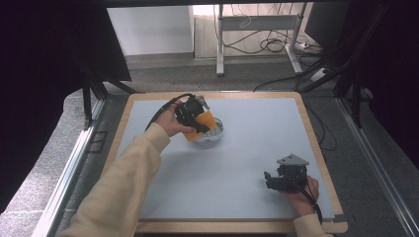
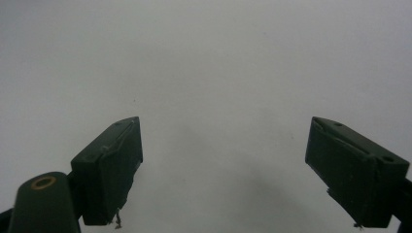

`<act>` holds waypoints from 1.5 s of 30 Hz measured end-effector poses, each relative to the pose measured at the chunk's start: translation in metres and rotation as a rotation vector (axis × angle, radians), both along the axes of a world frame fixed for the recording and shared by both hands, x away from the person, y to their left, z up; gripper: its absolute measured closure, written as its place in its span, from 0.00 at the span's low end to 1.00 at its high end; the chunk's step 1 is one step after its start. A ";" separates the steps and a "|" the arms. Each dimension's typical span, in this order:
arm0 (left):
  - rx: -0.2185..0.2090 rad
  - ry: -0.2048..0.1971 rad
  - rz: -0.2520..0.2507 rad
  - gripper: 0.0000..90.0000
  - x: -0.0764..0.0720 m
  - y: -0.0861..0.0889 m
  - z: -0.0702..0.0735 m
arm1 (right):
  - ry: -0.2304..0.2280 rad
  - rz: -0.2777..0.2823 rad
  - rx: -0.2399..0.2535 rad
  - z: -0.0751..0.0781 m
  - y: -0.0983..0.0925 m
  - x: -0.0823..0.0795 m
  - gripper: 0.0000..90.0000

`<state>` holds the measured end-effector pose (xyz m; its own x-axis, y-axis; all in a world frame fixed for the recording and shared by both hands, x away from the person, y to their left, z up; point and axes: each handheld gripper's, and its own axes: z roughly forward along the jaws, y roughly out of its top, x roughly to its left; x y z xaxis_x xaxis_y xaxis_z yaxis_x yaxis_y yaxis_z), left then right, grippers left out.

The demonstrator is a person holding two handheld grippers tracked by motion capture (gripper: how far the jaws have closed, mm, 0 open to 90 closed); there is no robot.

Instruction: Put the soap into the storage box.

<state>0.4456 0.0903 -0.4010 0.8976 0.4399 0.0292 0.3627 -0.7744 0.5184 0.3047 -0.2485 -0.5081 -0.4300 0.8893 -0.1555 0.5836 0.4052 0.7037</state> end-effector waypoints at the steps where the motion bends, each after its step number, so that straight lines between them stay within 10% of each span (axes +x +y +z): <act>1: 0.001 -0.001 -0.004 0.69 0.001 0.000 0.000 | 0.001 -0.001 0.002 0.000 0.000 0.000 0.15; 45: 0.138 0.028 -0.127 0.69 0.055 -0.029 -0.047 | -0.031 -0.008 0.001 0.002 -0.004 0.001 0.17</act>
<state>0.5007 0.0611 -0.4480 0.9470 0.3164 0.0558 0.2700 -0.8779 0.3954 0.3055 -0.2523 -0.5065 -0.4176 0.8930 -0.1679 0.5645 0.3997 0.7222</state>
